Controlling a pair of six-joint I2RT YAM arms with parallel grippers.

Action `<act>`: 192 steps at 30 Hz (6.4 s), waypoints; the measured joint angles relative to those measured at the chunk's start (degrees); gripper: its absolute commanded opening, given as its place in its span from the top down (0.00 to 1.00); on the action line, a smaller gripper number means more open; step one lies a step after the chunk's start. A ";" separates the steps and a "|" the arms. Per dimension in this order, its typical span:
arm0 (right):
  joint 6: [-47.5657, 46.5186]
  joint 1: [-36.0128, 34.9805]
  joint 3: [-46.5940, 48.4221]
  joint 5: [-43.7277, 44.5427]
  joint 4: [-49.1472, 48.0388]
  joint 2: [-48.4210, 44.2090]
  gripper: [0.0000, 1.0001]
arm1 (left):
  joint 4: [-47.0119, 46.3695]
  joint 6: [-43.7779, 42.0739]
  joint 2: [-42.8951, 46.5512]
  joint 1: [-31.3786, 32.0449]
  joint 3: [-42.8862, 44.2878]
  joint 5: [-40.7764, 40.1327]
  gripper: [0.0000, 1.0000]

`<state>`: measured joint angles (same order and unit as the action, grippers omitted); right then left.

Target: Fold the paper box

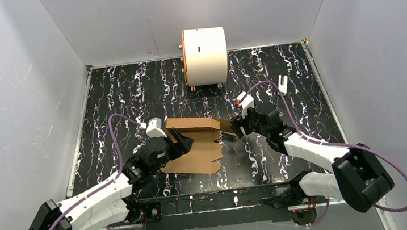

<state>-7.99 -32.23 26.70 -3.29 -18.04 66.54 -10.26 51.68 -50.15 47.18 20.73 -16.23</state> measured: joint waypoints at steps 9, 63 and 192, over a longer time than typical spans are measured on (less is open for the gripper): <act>1.97 1.07 -1.90 -5.53 -7.39 5.64 0.29 | -4.57 1.97 -10.21 6.10 3.93 -0.11 0.31; 0.33 1.49 -2.12 -15.34 -9.16 7.34 0.95 | -34.80 -42.05 -61.90 20.46 24.52 -39.67 0.35; 15.89 -14.53 28.98 17.29 17.33 26.71 0.91 | -19.26 -11.19 -27.06 1.36 -2.08 -16.57 0.47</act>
<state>7.90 -46.76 55.68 14.00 -0.71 93.25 -29.52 40.49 -77.21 48.53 18.65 -32.80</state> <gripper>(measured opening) 0.103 0.531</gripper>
